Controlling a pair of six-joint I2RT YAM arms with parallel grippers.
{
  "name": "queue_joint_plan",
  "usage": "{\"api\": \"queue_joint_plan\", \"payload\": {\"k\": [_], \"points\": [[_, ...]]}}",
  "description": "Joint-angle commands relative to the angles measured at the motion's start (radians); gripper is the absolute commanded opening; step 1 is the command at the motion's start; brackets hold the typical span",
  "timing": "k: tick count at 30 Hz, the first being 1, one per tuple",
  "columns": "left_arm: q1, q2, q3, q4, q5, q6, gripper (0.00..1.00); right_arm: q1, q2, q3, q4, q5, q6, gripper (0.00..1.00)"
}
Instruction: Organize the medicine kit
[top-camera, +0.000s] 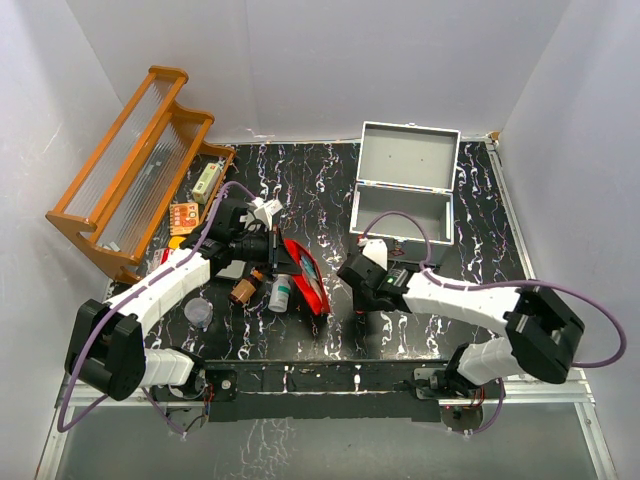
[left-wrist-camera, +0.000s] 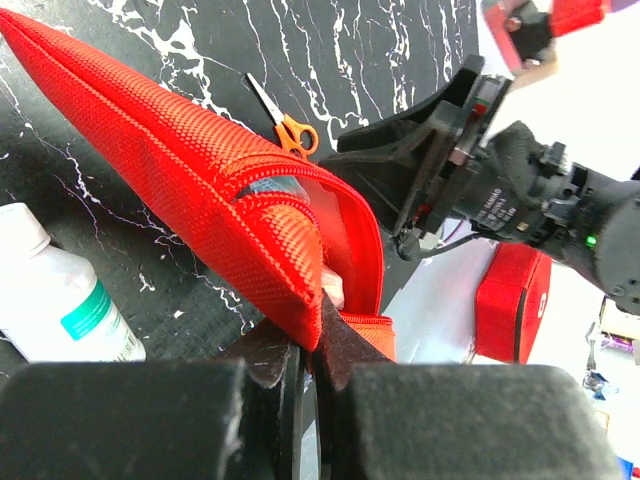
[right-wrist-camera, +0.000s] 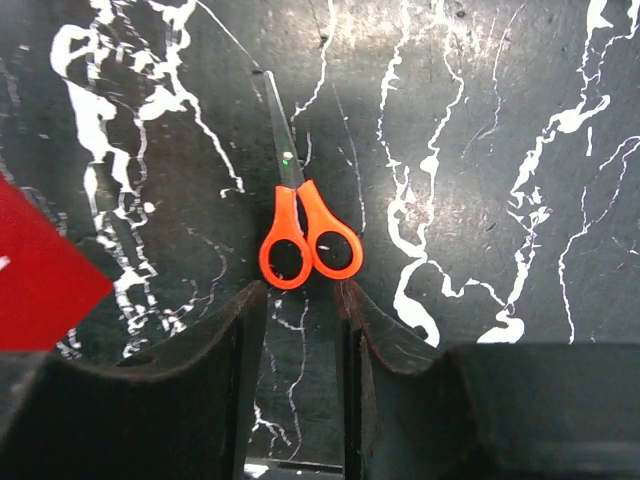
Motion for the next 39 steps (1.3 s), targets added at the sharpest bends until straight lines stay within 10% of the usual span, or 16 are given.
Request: {"api": "queue_joint_plan", "payload": {"k": [1,39], "points": [[-0.003,-0.011,-0.004,0.000,0.012,0.003,0.00,-0.014,0.047,0.004,0.032,-0.029,-0.049,0.29],[-0.004,-0.014,0.001,-0.008,0.007,0.002,0.00,-0.033,0.165,-0.031,0.122,-0.029,-0.065,0.00]]}}
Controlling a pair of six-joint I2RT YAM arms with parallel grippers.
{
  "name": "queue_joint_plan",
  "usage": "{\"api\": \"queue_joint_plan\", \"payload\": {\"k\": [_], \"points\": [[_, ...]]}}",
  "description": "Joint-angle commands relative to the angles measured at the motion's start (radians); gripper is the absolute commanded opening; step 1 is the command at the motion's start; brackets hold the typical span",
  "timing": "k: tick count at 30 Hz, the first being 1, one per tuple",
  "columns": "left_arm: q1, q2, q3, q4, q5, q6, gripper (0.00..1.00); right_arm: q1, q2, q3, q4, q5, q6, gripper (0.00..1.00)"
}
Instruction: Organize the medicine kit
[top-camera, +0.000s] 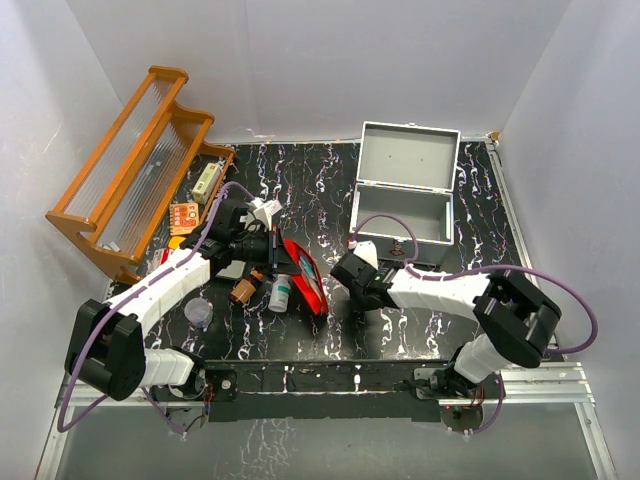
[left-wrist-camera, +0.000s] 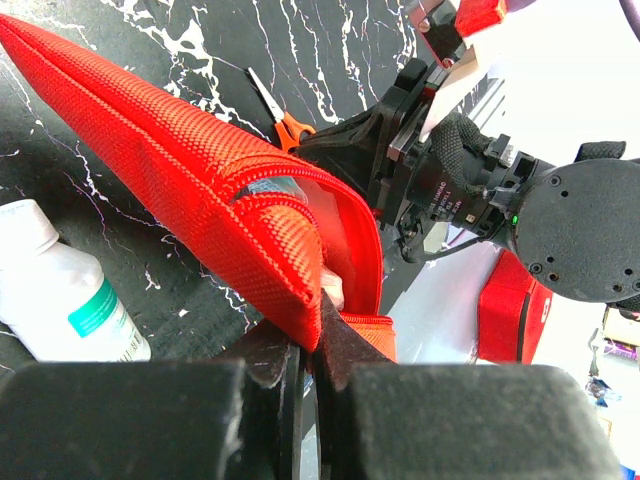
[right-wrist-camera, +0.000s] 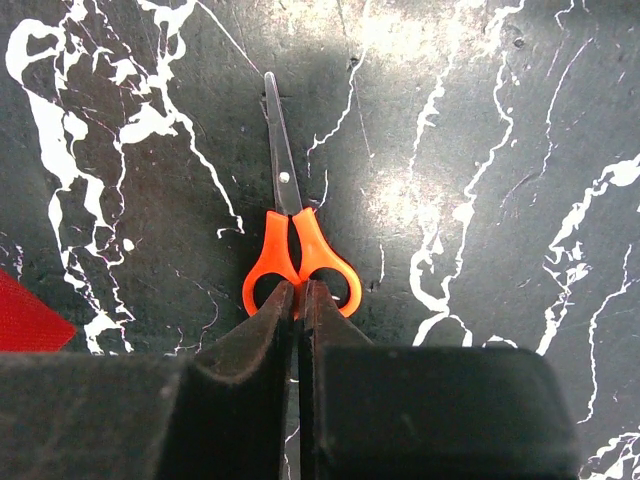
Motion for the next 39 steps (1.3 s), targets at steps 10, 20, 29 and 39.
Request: {"api": "queue_joint_plan", "payload": {"k": [10,20,29,39], "points": [[-0.004,-0.010,0.008,0.001,0.033,-0.004,0.00,-0.002,-0.205,-0.029,0.067,0.067,0.033,0.00],[-0.005,-0.007,0.014,0.020,0.041,-0.013,0.00,-0.003,-0.386,0.051,0.171,-0.110,-0.017,0.00],[-0.010,-0.014,0.012,0.023,0.038,-0.011,0.00,0.007,-0.369,0.121,0.321,-0.378,-0.007,0.00],[-0.012,-0.018,0.011,0.019,0.037,-0.010,0.00,0.010,-0.282,0.110,0.350,-0.472,0.012,0.00]]}}
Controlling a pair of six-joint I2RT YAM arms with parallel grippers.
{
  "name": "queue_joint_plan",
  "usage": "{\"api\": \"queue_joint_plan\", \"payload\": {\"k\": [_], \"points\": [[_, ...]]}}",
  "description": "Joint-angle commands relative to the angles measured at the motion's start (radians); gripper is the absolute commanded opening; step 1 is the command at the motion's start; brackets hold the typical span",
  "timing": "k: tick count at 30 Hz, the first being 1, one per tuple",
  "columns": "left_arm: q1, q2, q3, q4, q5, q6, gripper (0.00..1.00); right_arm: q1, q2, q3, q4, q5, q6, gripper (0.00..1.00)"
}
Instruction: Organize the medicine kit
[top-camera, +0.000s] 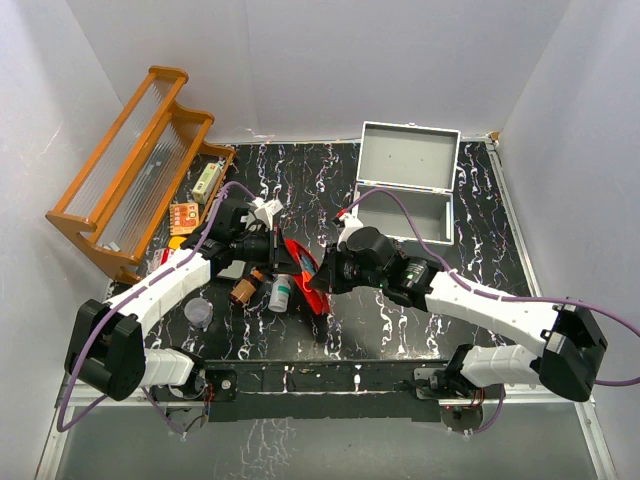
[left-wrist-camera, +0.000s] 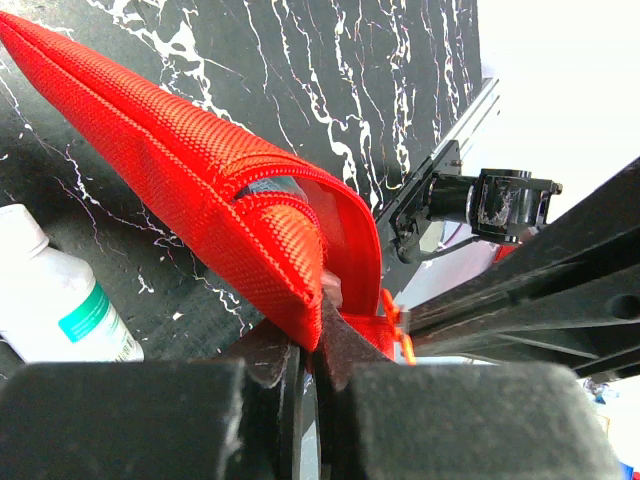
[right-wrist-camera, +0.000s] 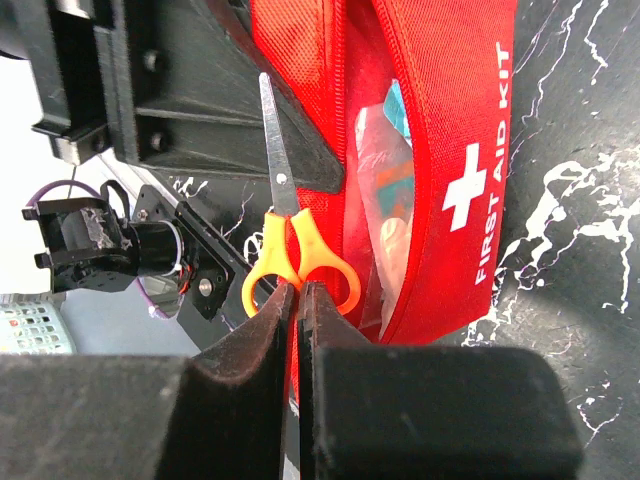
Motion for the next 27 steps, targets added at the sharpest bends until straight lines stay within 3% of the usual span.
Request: {"api": "queue_joint_plan", "payload": {"k": [1,10,15,19,27], "points": [[-0.005,-0.019,0.011,0.005,0.034,0.002,0.00,0.003,0.028,0.030,0.053,-0.027,0.022,0.00],[-0.004,-0.021,0.007,-0.003,0.025,0.007,0.00,0.002,0.024,0.011,-0.002,0.098,0.072,0.01],[-0.005,-0.022,0.008,-0.002,0.025,0.005,0.00,0.003,0.045,0.037,-0.062,0.125,0.073,0.16],[-0.005,-0.022,0.008,-0.005,0.025,0.007,0.00,0.003,0.040,0.055,-0.085,0.141,0.060,0.23],[-0.004,-0.022,0.011,-0.005,0.022,0.007,0.00,0.003,0.024,0.085,-0.124,0.163,0.028,0.25]]}}
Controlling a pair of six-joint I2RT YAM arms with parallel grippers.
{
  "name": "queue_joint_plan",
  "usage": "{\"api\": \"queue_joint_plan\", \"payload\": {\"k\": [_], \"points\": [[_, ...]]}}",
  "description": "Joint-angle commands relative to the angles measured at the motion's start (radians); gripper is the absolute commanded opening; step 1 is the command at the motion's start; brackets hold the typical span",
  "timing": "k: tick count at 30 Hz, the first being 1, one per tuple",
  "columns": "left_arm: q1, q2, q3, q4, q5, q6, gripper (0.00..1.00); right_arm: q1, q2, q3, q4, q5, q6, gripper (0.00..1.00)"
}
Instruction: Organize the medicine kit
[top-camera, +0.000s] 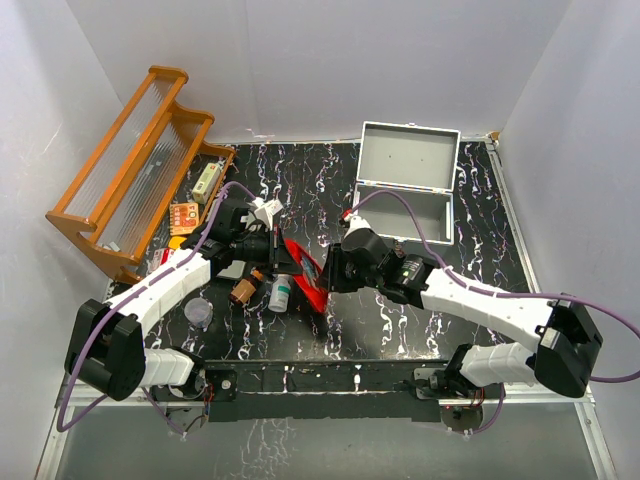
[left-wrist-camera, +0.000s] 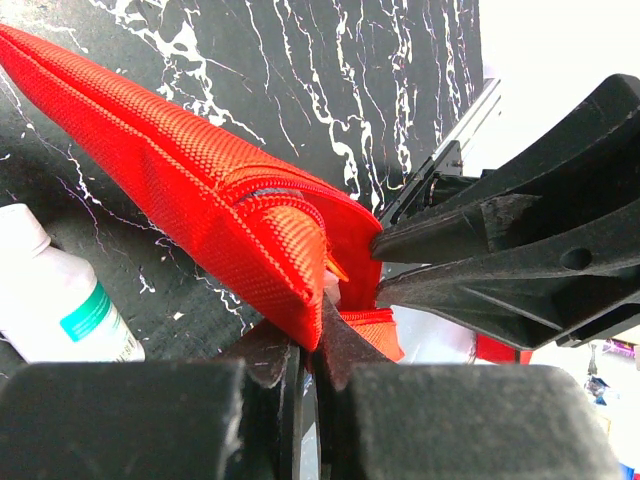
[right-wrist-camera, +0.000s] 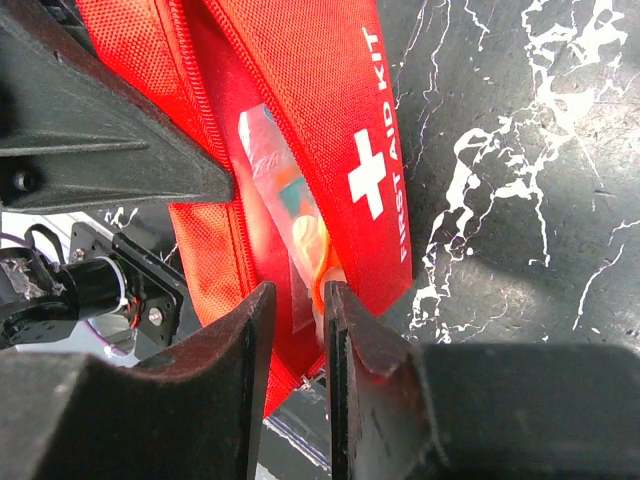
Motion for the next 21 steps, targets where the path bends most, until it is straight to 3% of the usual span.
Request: {"api": "queue_joint_plan", "payload": {"k": [1,13,21], "points": [[-0.005,-0.022,0.013,-0.005,0.025,0.006,0.00,0.002,-0.026,0.069,-0.010,0.030,-0.037,0.25],[-0.006,-0.019,0.038,-0.011,0.029,0.002,0.00,0.001,-0.098,0.068,-0.021,0.094,-0.095,0.41],[-0.006,-0.006,0.060,-0.026,0.044,-0.013,0.00,0.002,0.024,0.151,-0.060,0.127,-0.191,0.42]]}}
